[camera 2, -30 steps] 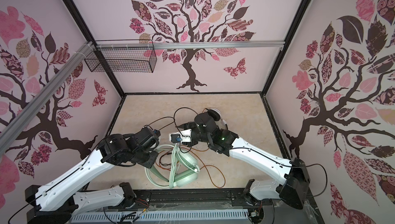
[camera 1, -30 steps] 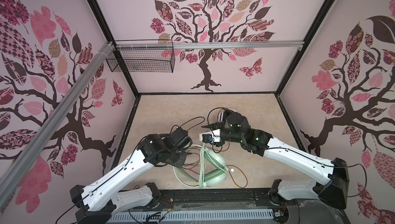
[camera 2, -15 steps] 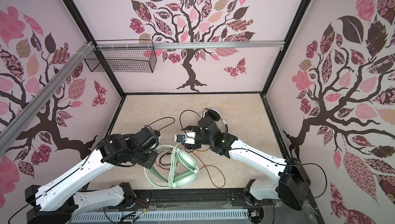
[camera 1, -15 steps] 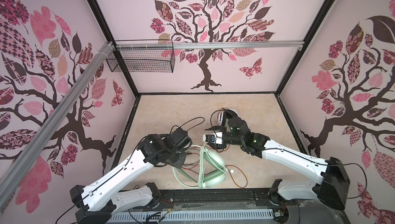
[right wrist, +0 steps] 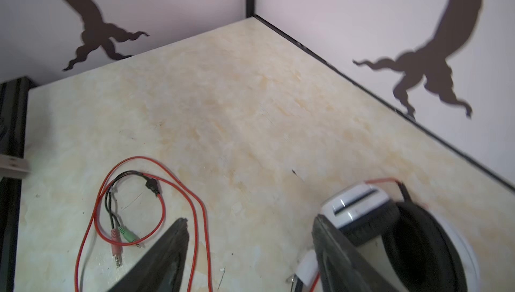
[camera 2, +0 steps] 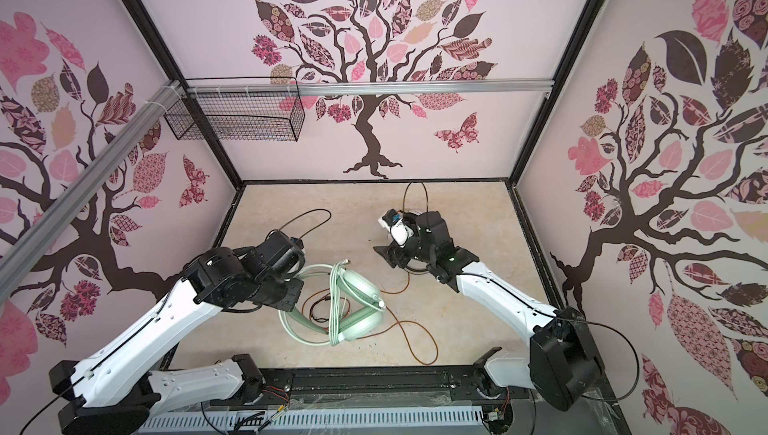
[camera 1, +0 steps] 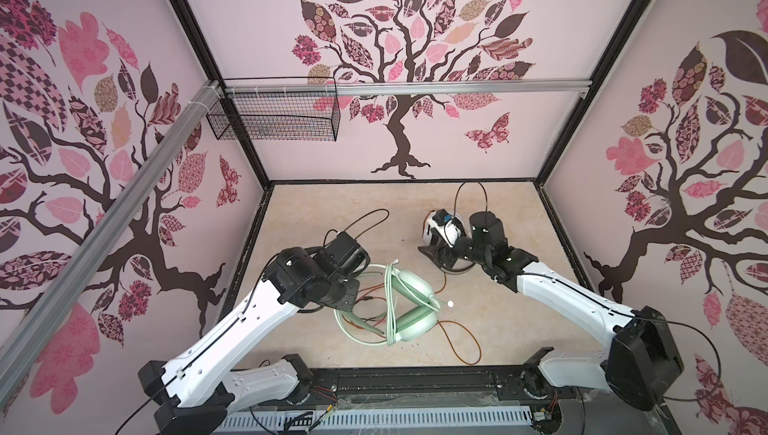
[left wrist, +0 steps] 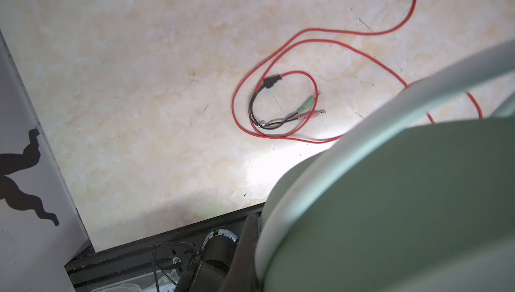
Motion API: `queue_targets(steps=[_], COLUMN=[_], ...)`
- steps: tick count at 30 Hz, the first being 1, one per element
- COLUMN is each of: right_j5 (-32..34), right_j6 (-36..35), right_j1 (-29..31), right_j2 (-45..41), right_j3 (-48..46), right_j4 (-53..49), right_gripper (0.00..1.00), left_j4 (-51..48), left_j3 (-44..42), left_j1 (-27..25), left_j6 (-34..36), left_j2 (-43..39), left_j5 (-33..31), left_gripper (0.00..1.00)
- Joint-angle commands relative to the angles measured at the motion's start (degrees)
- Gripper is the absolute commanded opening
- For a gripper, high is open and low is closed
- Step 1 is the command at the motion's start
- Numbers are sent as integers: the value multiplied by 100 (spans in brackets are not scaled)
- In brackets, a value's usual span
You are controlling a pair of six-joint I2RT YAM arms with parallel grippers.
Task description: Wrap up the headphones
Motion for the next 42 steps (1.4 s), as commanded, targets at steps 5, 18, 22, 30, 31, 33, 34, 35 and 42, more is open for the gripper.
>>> queue_targets(steps=[5,18,22,30,31,33,34,35,42], right_j5=[992,753,468,81,6,109,167,208,53], right_j6=[2254,2950,2834,2944,2947,2921,2896,2878,2856], right_j1=[-27,-25,-17,-18,-15,-11,-11,-14,-12], right_j2=[-416,-3146,-3482,-4064,-4129,-4234,-4235,-4196,-3753], right_j3=[-548,-3718,-3646,-3732,-3769,-3809,-3787,-3776,-3641], right_j4=[-699,831,728,-12,75,163,143,156,198], right_gripper=[74,72,72,73,74,74,74,74,74], left_j4=[457,2199,2469,2998,3122,3124,3164,3261,3133], left_j3=[643,-64,-41,-161,-221,-142,-118,-138,59], left_j1=[432,1668,1959,2410,2426,2580,2631,2677,3322], left_j6=[-168,-466,-487,-295,-263,-304,-295,-302,-349], left_j2=[507,1148,1497,1952,1941,1950,1929,1886,2384], left_j5=[-276,288,361,372,304,503,541,491,947], left_gripper=[0,0,0,0,0,0,0,0,0])
